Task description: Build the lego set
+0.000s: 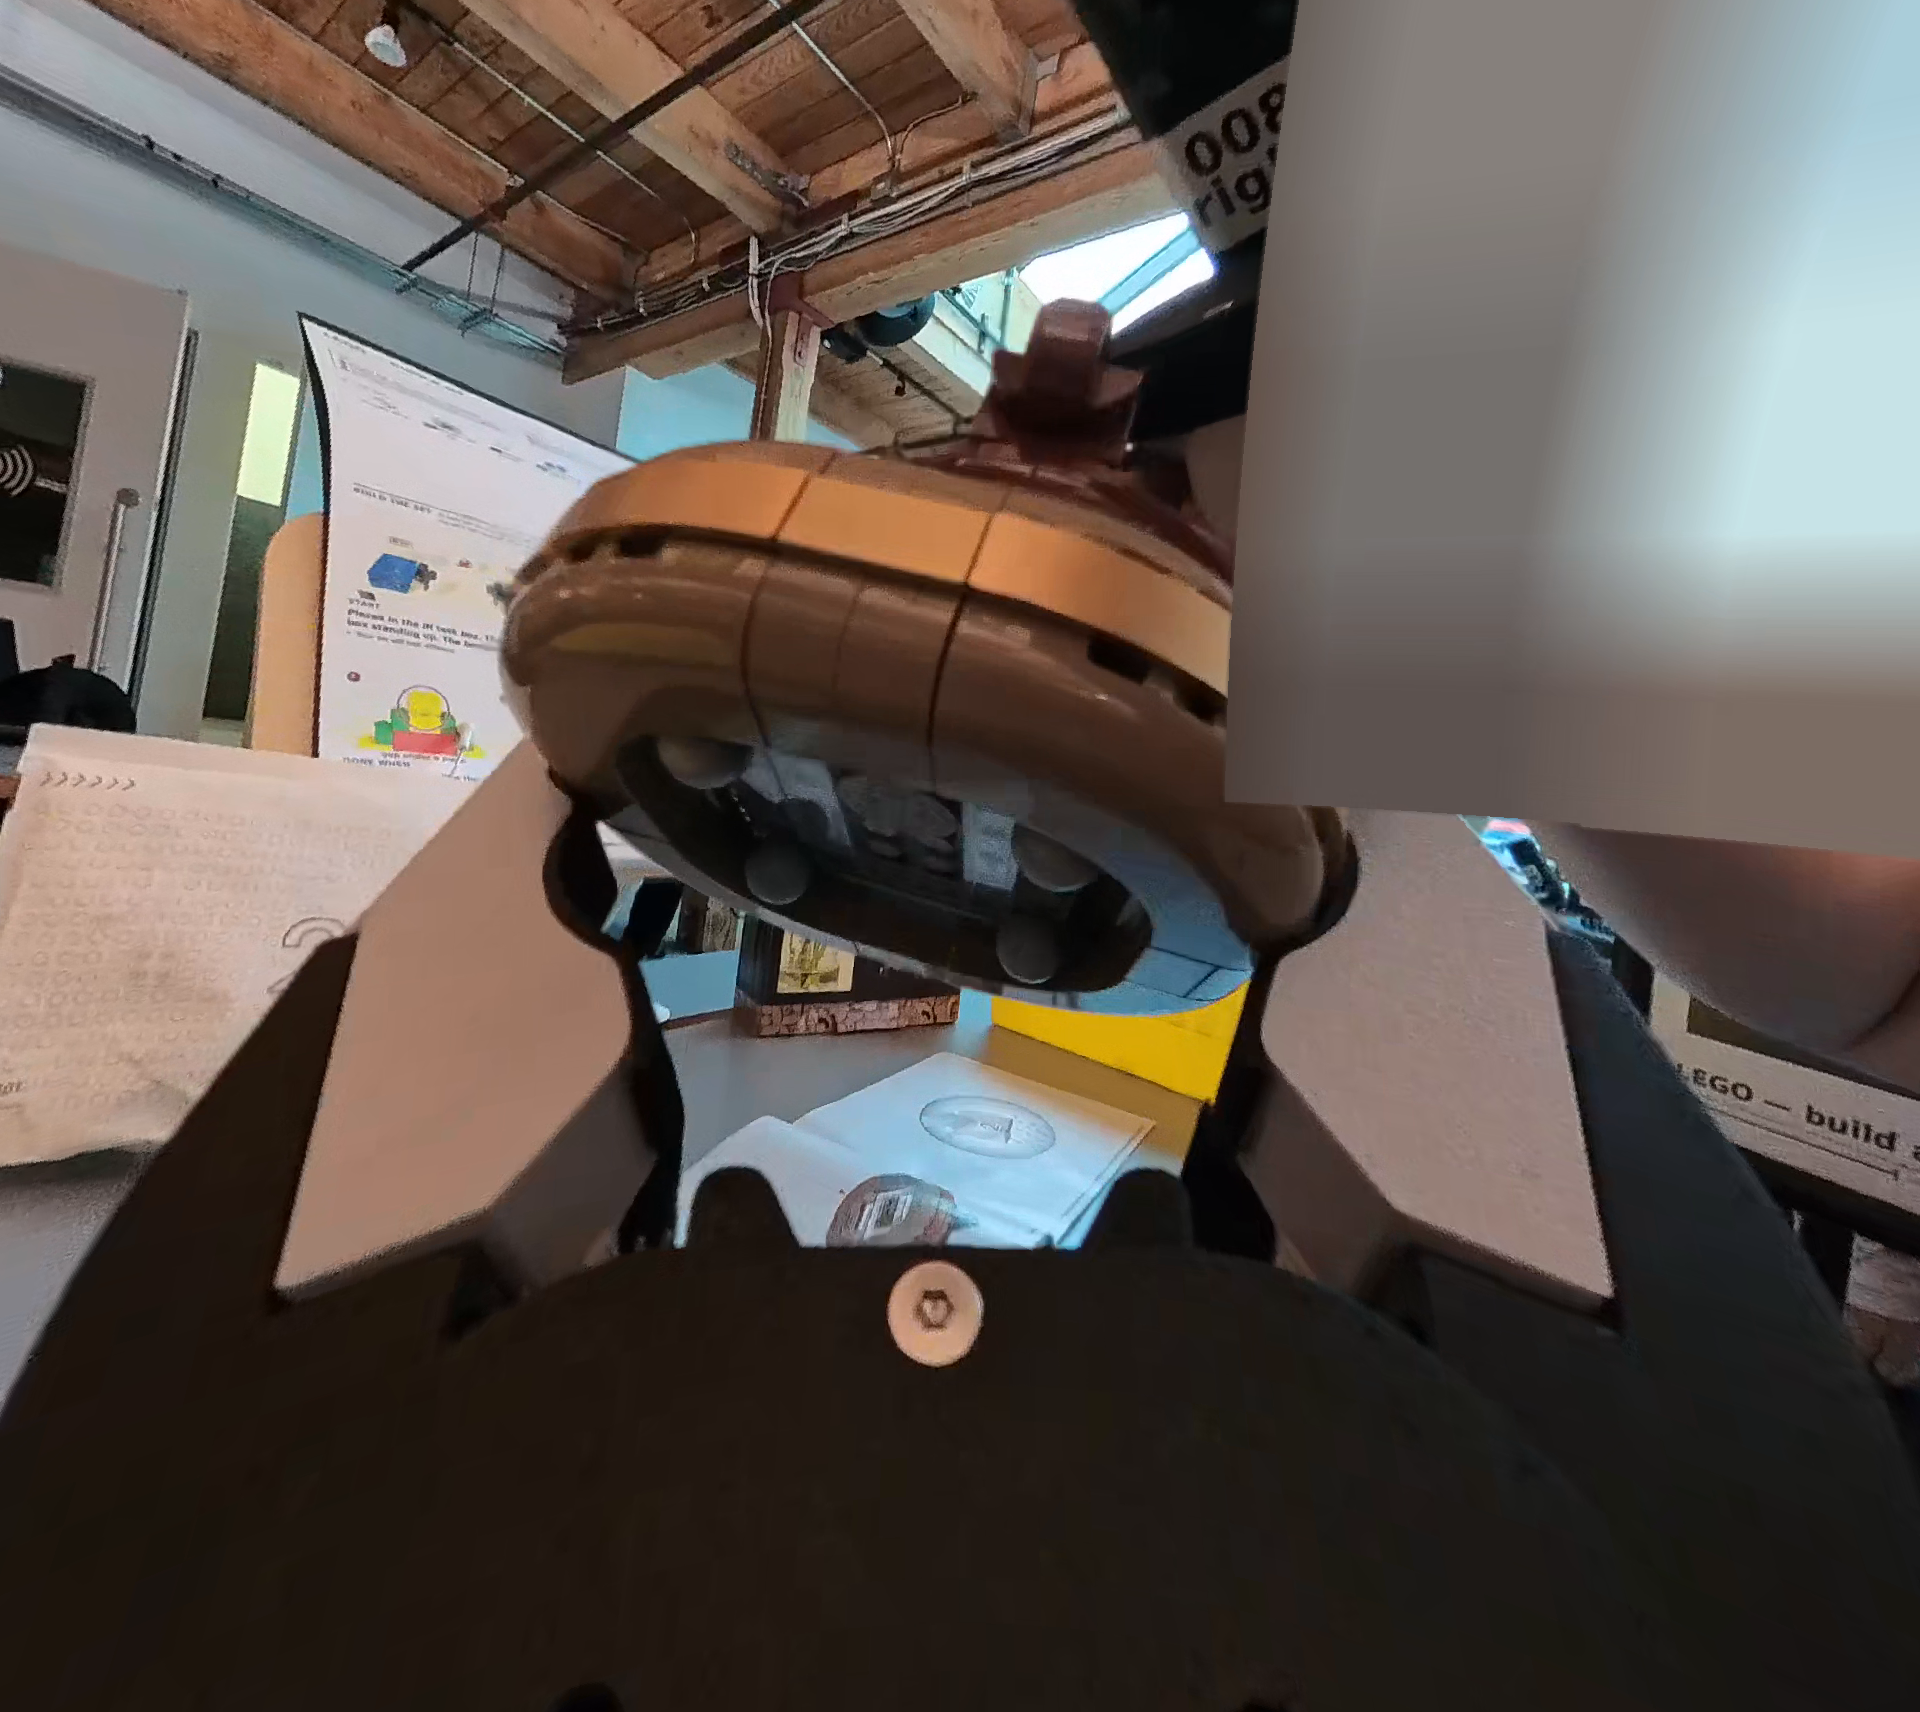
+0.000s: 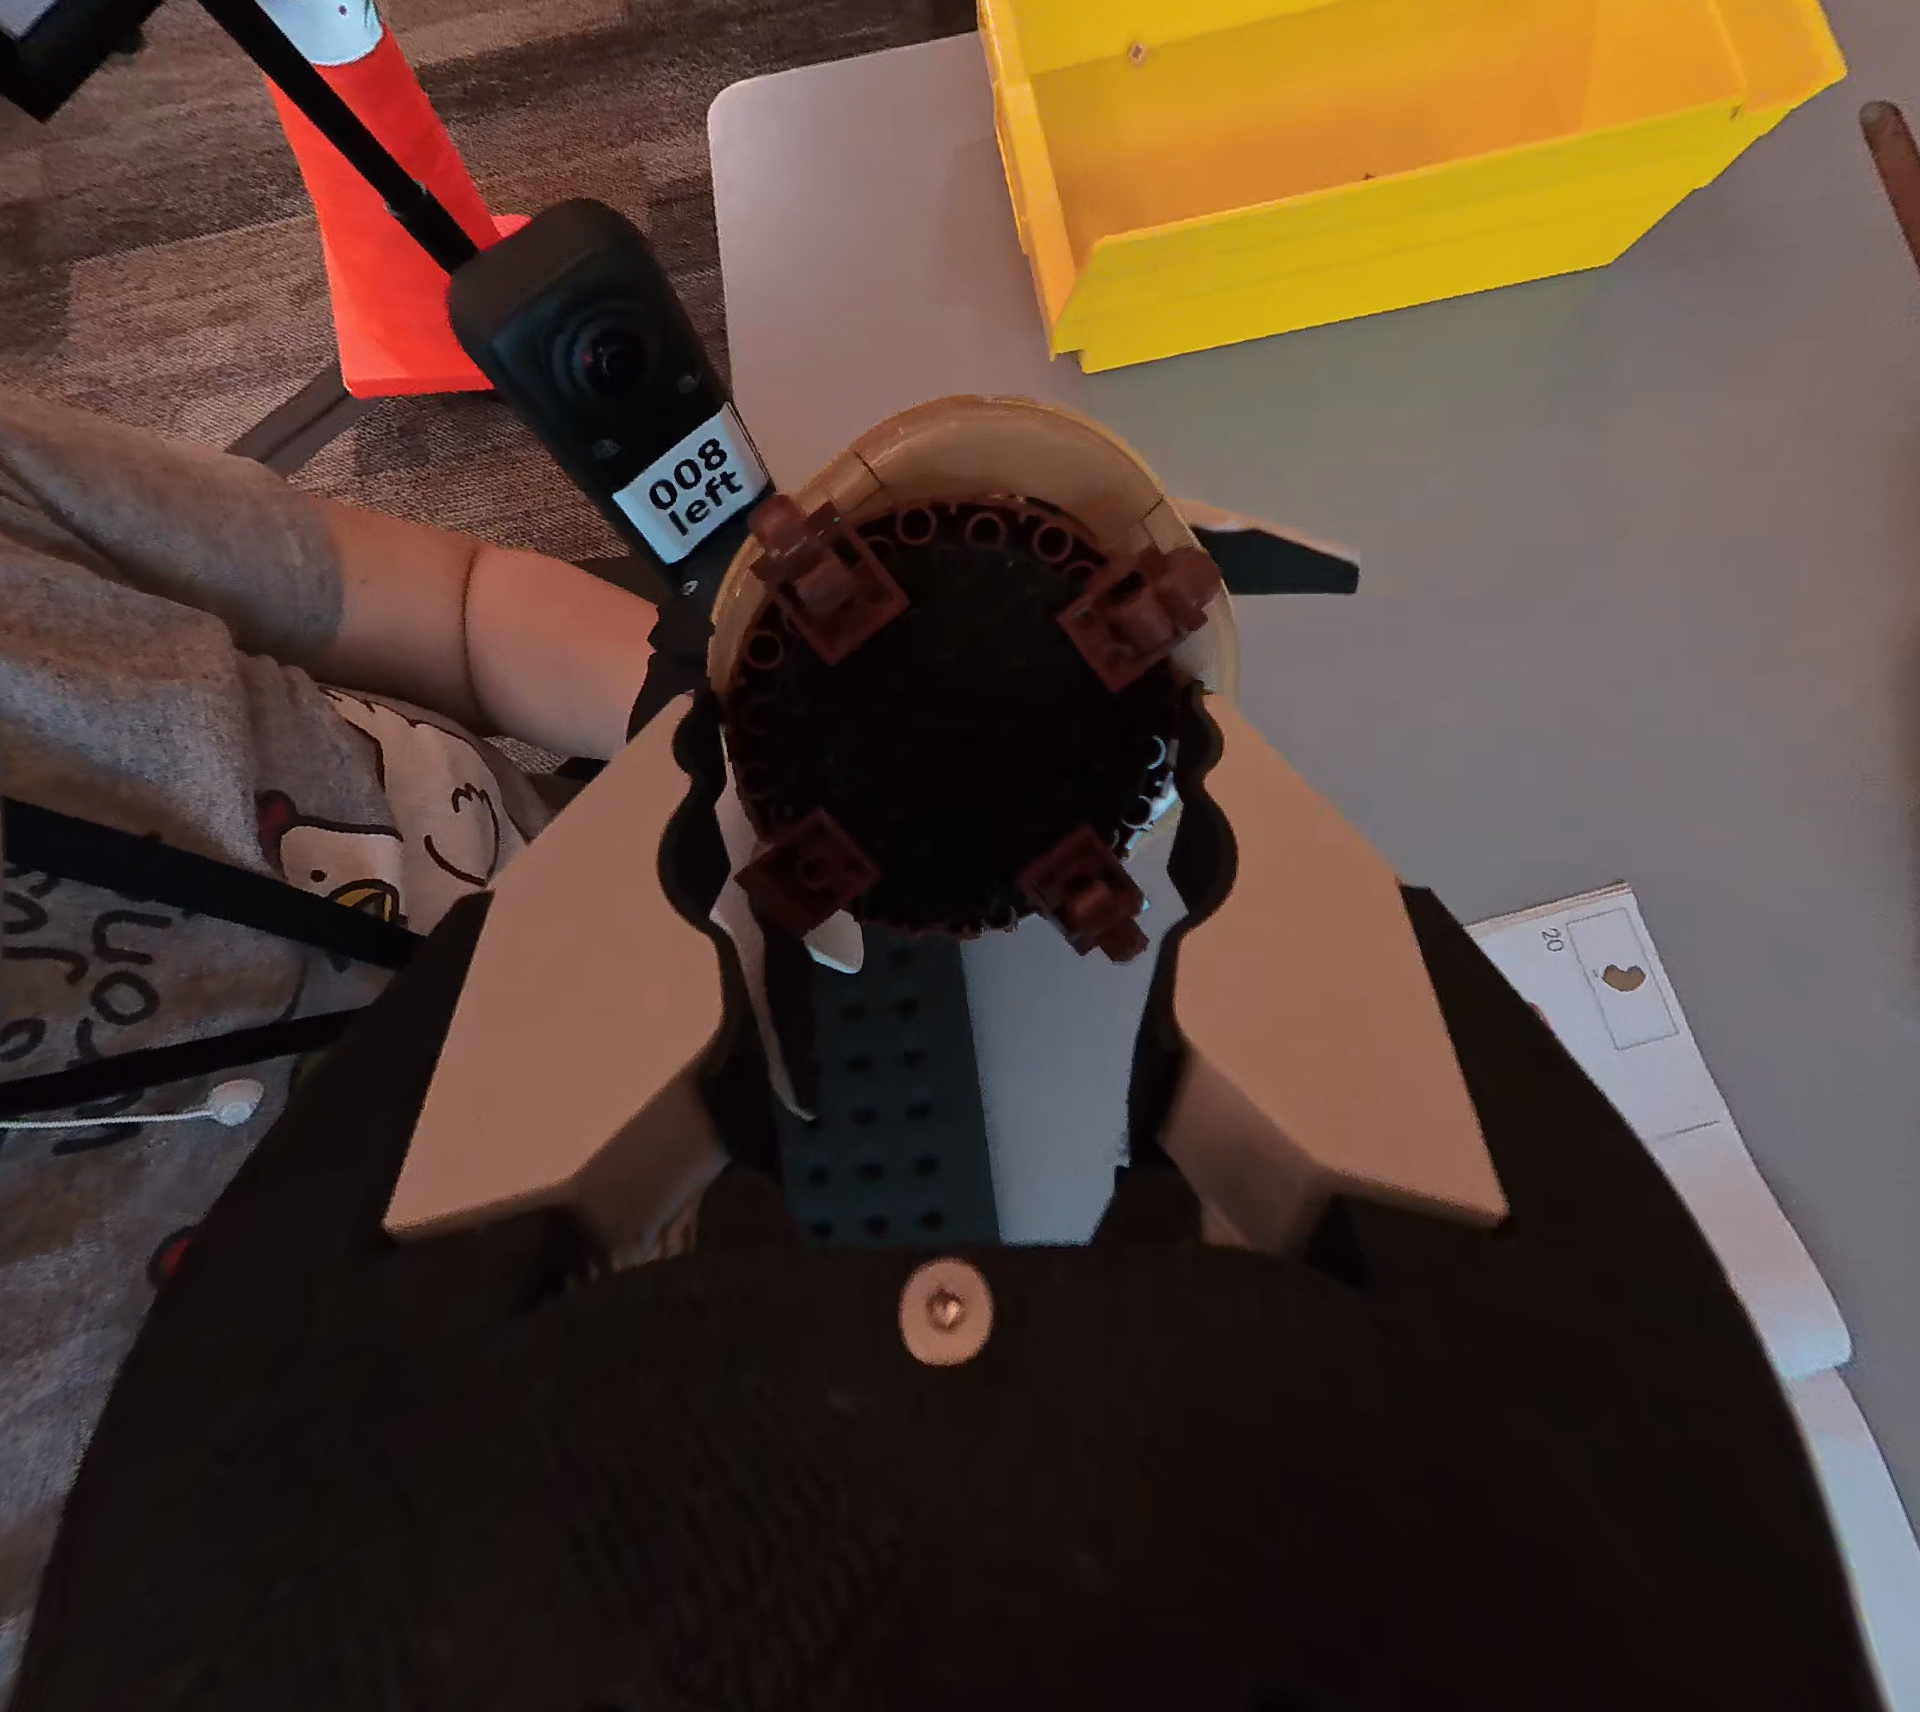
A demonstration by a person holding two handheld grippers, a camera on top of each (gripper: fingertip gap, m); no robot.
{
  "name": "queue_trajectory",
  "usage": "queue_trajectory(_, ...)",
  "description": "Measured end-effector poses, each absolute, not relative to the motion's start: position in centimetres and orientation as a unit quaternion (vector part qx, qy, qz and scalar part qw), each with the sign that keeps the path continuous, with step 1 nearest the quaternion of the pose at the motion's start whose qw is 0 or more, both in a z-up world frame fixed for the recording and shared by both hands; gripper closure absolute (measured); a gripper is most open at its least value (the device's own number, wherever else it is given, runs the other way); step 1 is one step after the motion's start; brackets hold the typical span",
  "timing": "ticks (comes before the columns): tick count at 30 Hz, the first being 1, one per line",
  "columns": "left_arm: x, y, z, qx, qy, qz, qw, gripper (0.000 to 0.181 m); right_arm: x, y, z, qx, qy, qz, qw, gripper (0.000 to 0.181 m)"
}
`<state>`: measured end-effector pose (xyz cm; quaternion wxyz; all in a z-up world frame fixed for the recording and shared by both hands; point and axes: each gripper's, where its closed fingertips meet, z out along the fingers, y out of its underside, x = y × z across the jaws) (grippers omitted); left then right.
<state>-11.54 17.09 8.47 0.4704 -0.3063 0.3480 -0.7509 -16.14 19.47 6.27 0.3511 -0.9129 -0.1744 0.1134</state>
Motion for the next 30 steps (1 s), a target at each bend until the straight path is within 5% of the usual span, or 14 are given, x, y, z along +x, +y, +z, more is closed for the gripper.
queue_trajectory(1,-11.46,17.04,8.35,-0.308,0.352,-0.749,0.469,0.049,-16.08,19.46,6.26,-0.914,-0.176,0.108,0.348,0.095)
queue_trajectory(30,-11.88,17.39,8.03,-0.316,0.336,-0.767,0.446,0.054,-16.31,19.65,5.66,-0.927,-0.18,0.091,0.315,0.094)
